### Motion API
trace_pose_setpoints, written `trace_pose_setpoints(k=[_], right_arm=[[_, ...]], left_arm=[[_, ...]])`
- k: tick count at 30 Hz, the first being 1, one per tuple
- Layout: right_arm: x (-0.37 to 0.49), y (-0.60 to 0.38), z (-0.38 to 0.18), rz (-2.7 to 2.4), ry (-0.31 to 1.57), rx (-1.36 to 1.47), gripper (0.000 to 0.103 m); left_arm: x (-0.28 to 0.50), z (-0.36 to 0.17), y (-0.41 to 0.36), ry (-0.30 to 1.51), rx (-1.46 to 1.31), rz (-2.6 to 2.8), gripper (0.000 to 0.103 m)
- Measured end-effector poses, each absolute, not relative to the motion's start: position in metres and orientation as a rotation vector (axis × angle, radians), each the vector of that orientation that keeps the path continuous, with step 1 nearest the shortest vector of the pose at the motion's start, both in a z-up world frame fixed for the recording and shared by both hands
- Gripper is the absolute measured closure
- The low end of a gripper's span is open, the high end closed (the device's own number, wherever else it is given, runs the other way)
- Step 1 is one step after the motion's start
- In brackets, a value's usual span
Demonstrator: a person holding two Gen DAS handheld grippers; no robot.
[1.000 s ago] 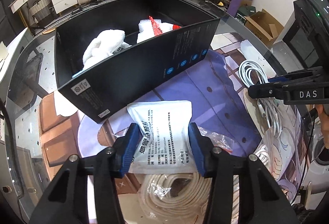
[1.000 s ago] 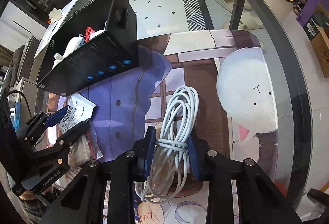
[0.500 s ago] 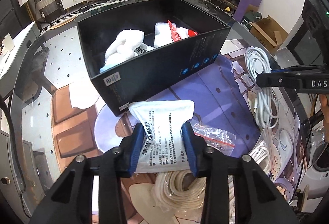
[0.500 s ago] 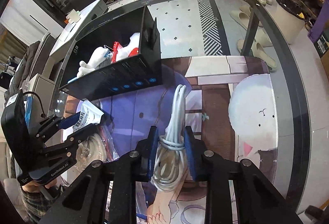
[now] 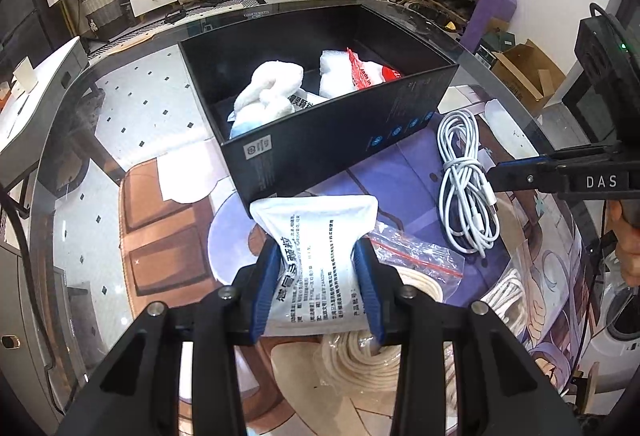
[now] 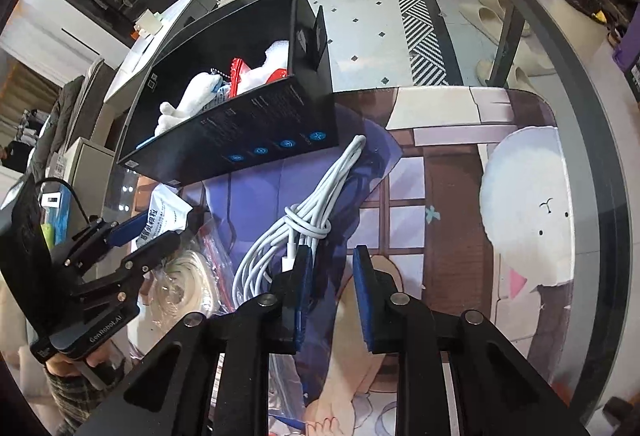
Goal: Organize soft objects
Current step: 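Lift the sachet and cable and carry both over the black box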
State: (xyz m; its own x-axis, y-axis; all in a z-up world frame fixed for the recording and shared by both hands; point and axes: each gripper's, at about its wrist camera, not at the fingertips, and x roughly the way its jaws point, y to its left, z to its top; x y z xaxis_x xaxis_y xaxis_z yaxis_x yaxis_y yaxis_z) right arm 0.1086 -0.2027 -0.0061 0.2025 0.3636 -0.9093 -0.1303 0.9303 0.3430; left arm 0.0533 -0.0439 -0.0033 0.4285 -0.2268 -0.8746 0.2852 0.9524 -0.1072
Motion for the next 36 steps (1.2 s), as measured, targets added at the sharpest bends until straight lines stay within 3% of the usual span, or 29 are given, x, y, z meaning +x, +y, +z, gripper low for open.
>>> trace_pose_setpoints(k=[3, 15, 23, 25, 36], right_arm=[[0.114, -0.207, -0.006, 0.350, 1.338, 0.283, 0.067], [0.127, -0.191, -0.013, 0.295, 1.393, 0.307, 0.063], [0.135, -0.168, -0.022, 0.239, 1.434, 0.158, 0.063], [0.134, -0.163, -0.023, 0.231, 1.421, 0.102, 0.073], [0.114, -0.181, 0.003, 0.292, 1.337, 0.120, 0.074]], left_arm=[[0.053, -0.003, -0.042, 1.080, 0.058, -0.323, 0.066], [0.052, 0.002, -0.041, 1.066, 0.050, -0.348, 0.066], [0.052, 0.004, -0.041, 1.051, 0.044, -0.367, 0.066], [0.052, 0.003, -0.040, 1.050, 0.040, -0.371, 0.066], [0.050, 0.011, -0.037, 1.038, 0.039, -0.357, 0.066]])
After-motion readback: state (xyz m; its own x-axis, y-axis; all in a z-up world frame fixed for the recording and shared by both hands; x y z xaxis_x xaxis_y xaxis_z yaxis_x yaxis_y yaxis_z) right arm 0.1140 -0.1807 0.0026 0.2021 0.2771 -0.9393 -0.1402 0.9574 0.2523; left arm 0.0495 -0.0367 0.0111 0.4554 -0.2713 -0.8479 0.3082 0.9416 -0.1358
